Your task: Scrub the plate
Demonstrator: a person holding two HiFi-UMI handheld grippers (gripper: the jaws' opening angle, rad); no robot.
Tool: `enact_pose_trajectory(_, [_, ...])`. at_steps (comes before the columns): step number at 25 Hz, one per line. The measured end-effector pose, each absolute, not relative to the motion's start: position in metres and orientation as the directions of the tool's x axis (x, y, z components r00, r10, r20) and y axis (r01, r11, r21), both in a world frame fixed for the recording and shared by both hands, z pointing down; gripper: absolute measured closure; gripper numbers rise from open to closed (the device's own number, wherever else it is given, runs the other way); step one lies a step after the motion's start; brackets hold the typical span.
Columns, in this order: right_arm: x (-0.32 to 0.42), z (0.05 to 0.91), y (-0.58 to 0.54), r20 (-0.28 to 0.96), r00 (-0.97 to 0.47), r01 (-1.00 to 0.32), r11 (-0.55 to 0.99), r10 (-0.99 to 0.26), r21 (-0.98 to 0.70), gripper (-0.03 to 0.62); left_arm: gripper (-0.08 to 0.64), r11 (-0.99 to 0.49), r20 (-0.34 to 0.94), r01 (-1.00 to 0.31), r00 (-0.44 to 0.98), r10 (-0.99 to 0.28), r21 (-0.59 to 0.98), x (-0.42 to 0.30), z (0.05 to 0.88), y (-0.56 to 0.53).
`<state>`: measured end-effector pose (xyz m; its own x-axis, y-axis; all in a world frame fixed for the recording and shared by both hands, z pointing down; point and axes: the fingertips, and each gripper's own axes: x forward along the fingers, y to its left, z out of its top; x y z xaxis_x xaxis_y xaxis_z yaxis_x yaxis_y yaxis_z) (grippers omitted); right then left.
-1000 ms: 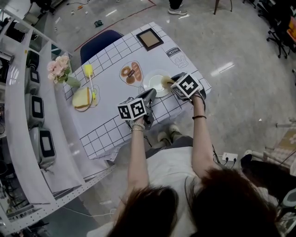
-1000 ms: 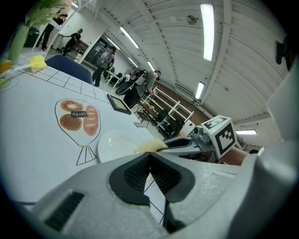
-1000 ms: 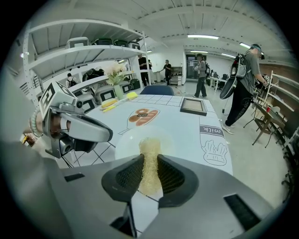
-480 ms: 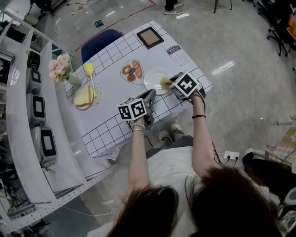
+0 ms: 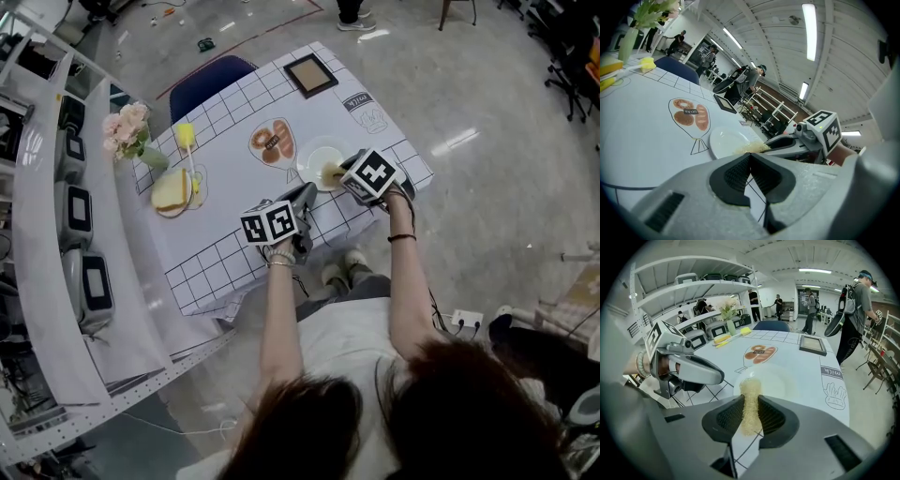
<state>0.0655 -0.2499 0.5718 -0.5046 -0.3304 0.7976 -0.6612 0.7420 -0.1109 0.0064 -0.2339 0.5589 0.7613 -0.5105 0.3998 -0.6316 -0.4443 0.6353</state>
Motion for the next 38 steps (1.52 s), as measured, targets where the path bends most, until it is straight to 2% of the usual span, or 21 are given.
enact_pose_trajectory(18, [0.038, 0.573, -0.246, 0.812, -0.535, -0.569, 0.810, -0.233, -0.142, 0.512, 0.549, -0.404, 0.404, -0.654, 0.733, -0.546, 0.640, -0.013, 0.562, -0.237])
enact_pose_trajectory(38, [0.013, 0.574, -0.261, 0.800, -0.563, -0.513, 0.847, -0.209, -0.140, 0.512, 0.549, -0.369, 0.401, -0.673, 0.704, -0.586, 0.641, -0.032, 0.562, -0.242])
